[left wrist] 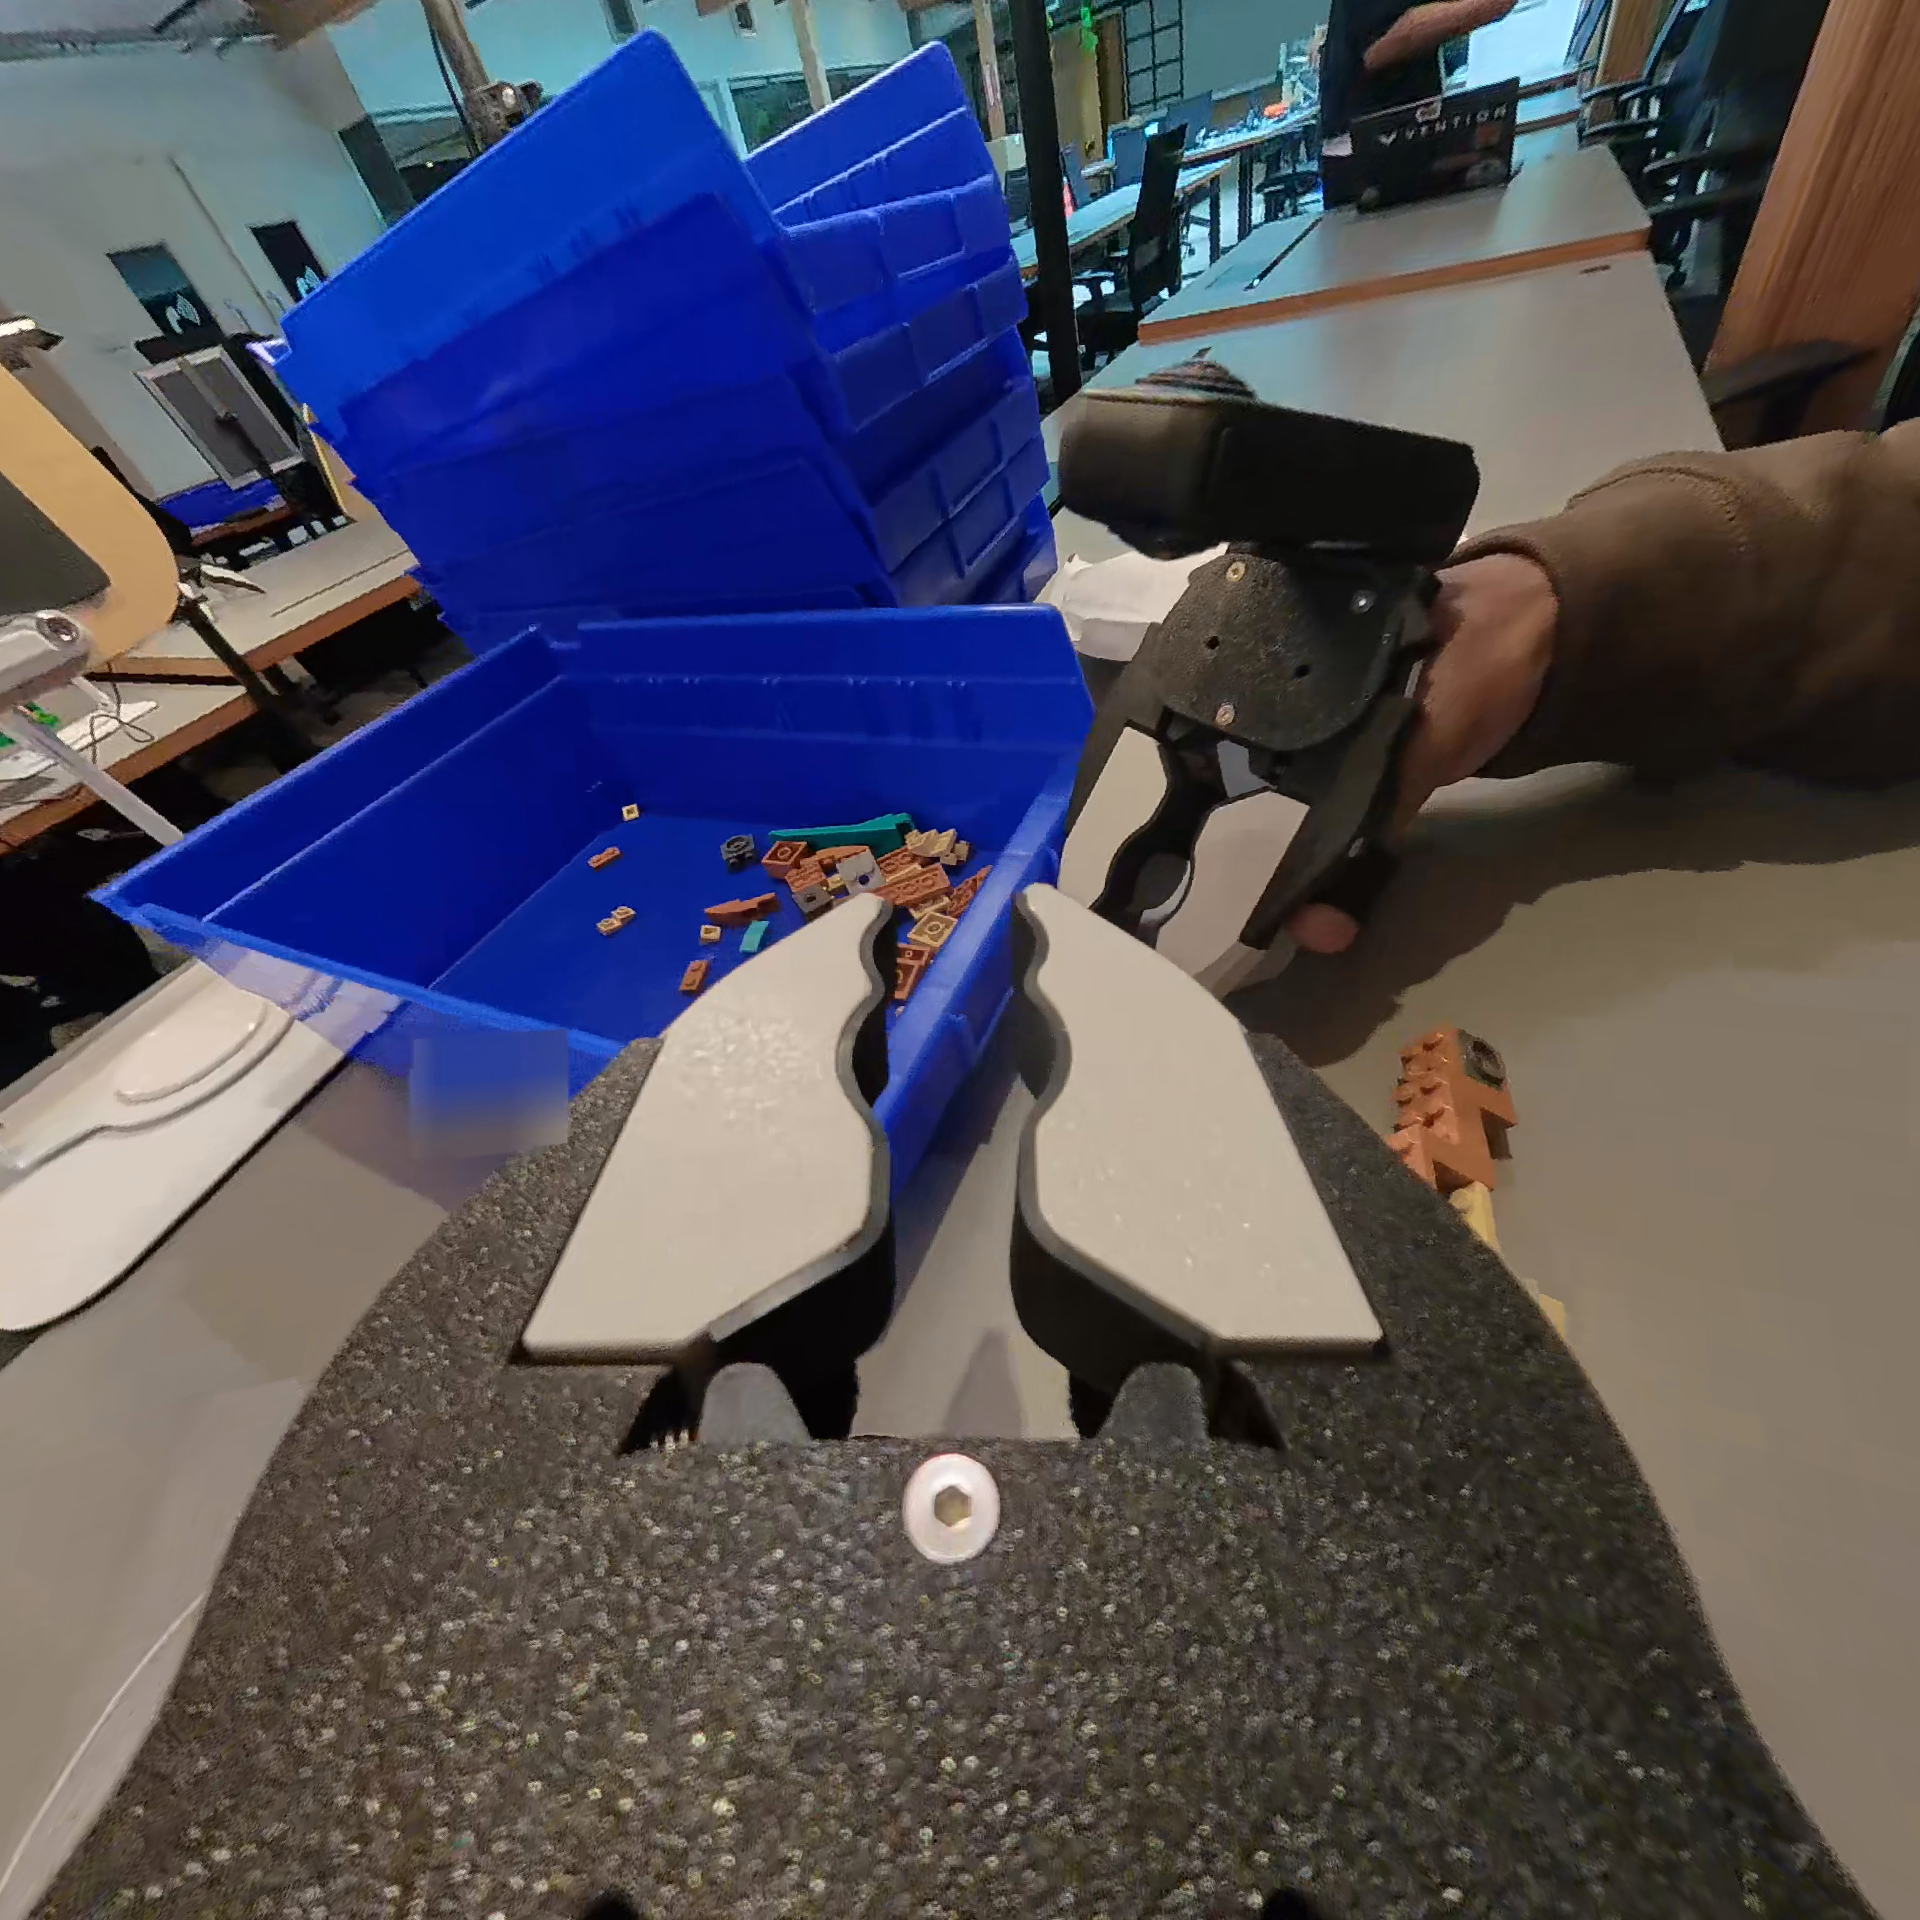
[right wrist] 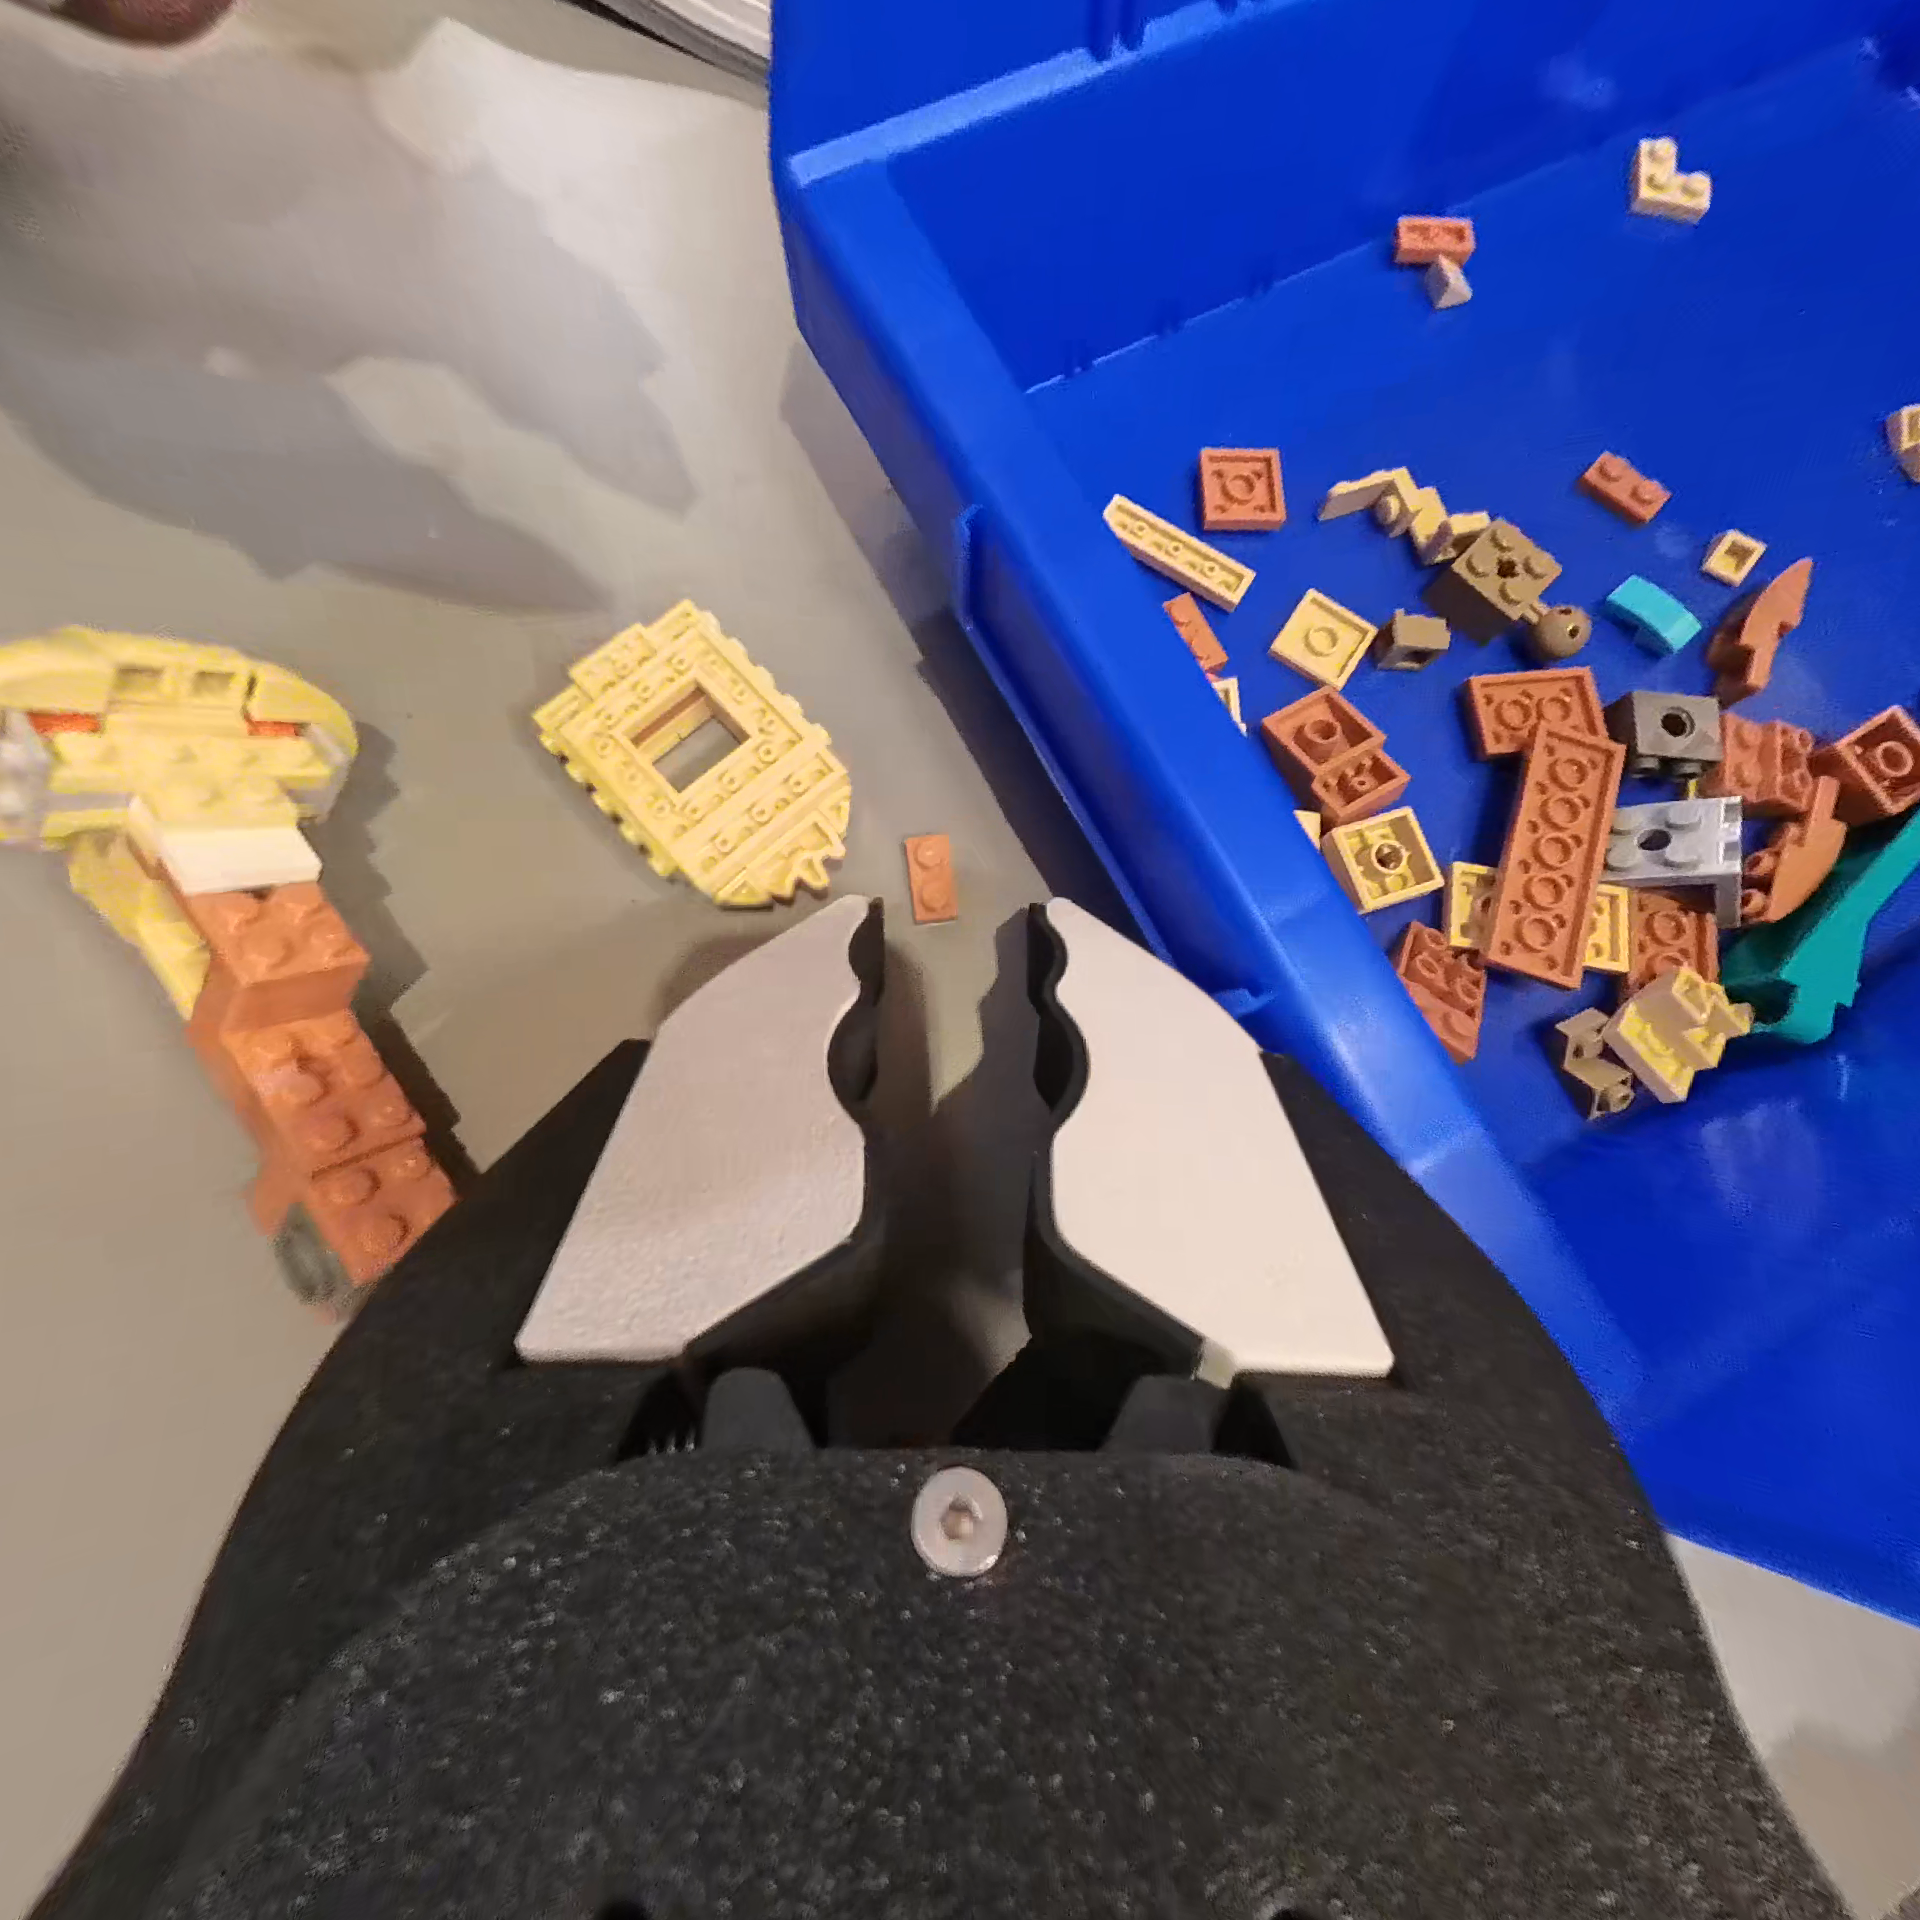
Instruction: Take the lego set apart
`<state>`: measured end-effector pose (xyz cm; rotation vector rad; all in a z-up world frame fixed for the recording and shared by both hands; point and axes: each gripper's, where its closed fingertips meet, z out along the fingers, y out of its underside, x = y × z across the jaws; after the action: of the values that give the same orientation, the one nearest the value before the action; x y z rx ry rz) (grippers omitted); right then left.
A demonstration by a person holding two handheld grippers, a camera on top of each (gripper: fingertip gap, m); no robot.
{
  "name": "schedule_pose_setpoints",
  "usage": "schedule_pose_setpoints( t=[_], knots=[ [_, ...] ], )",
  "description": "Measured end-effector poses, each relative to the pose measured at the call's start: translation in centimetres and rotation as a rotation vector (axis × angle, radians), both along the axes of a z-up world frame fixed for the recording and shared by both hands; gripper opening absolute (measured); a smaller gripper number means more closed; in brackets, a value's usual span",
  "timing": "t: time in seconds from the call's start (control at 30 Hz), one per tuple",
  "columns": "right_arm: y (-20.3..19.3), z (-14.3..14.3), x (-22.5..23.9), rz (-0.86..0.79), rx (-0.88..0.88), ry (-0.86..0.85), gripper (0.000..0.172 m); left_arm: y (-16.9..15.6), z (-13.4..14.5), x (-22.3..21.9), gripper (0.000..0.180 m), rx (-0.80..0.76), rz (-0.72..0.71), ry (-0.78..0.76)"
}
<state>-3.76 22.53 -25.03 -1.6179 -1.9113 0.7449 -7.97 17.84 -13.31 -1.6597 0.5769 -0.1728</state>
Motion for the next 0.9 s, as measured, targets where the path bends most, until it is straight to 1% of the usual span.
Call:
schedule_pose_setpoints(
  t=[0.27, 0.33, 0.37, 0.5, 0.63, 0.7, 0.73, 0.8, 0.87, 0.9],
  knots=[
    [0.0, -0.4, -0.3, -0.079, -0.008, -0.113, 0.023, -0.7, -0.3, -0.6, 0.017, 0.014, -0.002, -0.021],
    [0.0, -0.4, -0.3, -0.087, -0.010, -0.130, 0.015, -0.7, -0.1, -0.6, 0.016, 0.025, -0.003, -0.042],
    [0.0, -0.5, -0.3, -0.088, -0.008, -0.137, 0.009, -0.7, 0.0, -0.7, 0.016, 0.028, -0.004, -0.053],
    [-0.2, -0.5, -0.3, -0.076, 0.006, -0.150, 0.008, -0.5, 0.1, -1.1, 0.015, 0.043, 0.010, -0.060],
    [-1.0, -0.3, 0.0, -0.045, -0.024, -0.118, 0.007, -0.4, 0.2, -1.7, 0.014, 0.060, 0.031, -0.084],
    [-1.4, 0.7, 0.2, -0.018, -0.036, -0.073, 0.007, -0.3, 0.3, -1.9, 0.013, 0.071, 0.039, -0.089],
    [-1.8, 1.8, 0.1, 0.006, -0.046, -0.032, 0.007, -0.3, 0.4, -2.0, 0.013, 0.079, 0.043, -0.088],
    [-1.9, 4.8, -0.6, 0.016, -0.066, 0.085, 0.007, -0.3, 0.5, -2.1, 0.013, 0.091, 0.042, -0.086],
    [-0.7, 7.9, -1.8, -0.040, -0.069, 0.207, 0.008, -0.3, 0.5, -2.0, 0.013, 0.096, 0.041, -0.080],
    [0.7, 9.0, -2.5, -0.107, -0.052, 0.254, 0.008, -0.3, 0.4, -2.0, 0.013, 0.097, 0.038, -0.076]
  ],
)
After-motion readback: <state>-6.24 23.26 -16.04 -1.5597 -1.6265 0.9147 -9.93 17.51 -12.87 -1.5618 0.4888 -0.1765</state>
